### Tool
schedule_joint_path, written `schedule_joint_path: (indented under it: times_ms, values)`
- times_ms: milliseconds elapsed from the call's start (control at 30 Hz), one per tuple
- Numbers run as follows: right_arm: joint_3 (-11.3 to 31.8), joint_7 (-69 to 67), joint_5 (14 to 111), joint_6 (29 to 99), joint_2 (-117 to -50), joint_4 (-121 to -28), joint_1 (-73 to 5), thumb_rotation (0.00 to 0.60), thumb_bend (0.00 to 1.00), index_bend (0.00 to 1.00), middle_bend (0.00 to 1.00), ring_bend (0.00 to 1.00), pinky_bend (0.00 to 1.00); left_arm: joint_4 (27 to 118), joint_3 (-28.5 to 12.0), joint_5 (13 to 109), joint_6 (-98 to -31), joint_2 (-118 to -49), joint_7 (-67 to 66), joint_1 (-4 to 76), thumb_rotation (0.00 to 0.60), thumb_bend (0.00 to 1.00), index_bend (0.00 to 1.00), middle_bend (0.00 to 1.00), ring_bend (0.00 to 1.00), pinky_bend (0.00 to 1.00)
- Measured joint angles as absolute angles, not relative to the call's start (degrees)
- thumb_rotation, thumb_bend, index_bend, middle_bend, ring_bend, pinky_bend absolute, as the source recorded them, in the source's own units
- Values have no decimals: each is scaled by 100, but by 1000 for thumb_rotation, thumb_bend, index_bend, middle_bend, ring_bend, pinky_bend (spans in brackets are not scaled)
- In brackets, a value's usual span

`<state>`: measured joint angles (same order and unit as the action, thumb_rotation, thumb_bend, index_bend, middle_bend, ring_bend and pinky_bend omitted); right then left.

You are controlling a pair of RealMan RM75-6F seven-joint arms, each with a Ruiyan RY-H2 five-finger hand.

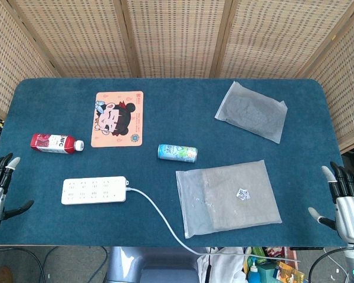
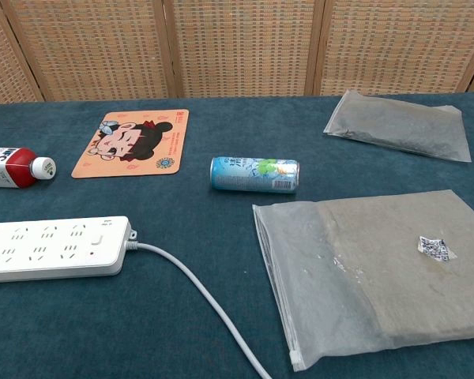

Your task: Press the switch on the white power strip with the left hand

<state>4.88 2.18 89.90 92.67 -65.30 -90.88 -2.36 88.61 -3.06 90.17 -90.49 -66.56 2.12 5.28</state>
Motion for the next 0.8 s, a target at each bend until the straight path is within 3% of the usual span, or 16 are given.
schedule_joint_path:
  times_ms: [200,233,267,300,367,400,467,500,567,800]
  values:
    - [483,242,8989,9236,-6543,-9065,-245,600,0,0,0,0,0,8870,-293,9016,-9017,-6650,250,535,600,0,0,0,0,3]
    - [477,246,8992,9224,-6545,-9067,-247,600,0,0,0,0,0,8887,-284,9018,-8981,-6637,256,543,600,0,0,48,53,71]
    - [474,250,8994,9215,-6544,-9080,-249,600,0,0,0,0,0,8904,-288,9019,-8953,-6634,260,552,600,0,0,202,203,223]
    - [473,252,8996,9214,-6541,-9092,-249,600,0,0,0,0,0,8916,-300,9025,-8941,-6644,272,570,600,0,0,425,432,445]
    - [474,261,8997,9214,-6536,-9103,-248,600,0,0,0,0,0,8956,-297,9034,-8936,-6666,313,621,600,52,0,795,801,772]
    - [474,263,8996,9214,-6536,-9104,-248,600,0,0,0,0,0,8981,-286,9041,-8906,-6664,328,634,600,117,0,859,866,827]
    - [472,269,8987,9191,-6538,-9104,-252,600,0,0,0,0,0,9029,-259,9087,-8735,-6690,311,713,600,469,0,980,973,928]
    - [470,272,8980,9172,-6540,-9104,-255,600,0,0,0,0,0,9042,-242,9121,-8632,-6730,270,765,600,651,0,999,992,950]
    - [465,284,8965,9129,-6546,-9101,-267,600,0,0,0,0,0,9092,-183,9172,-8341,-6822,177,888,600,833,0,1000,1000,963]
    - [452,282,8926,9030,-6542,-9105,-294,600,0,0,0,0,0,9538,-50,8839,-7033,-7003,-72,1351,600,940,0,1000,1000,969]
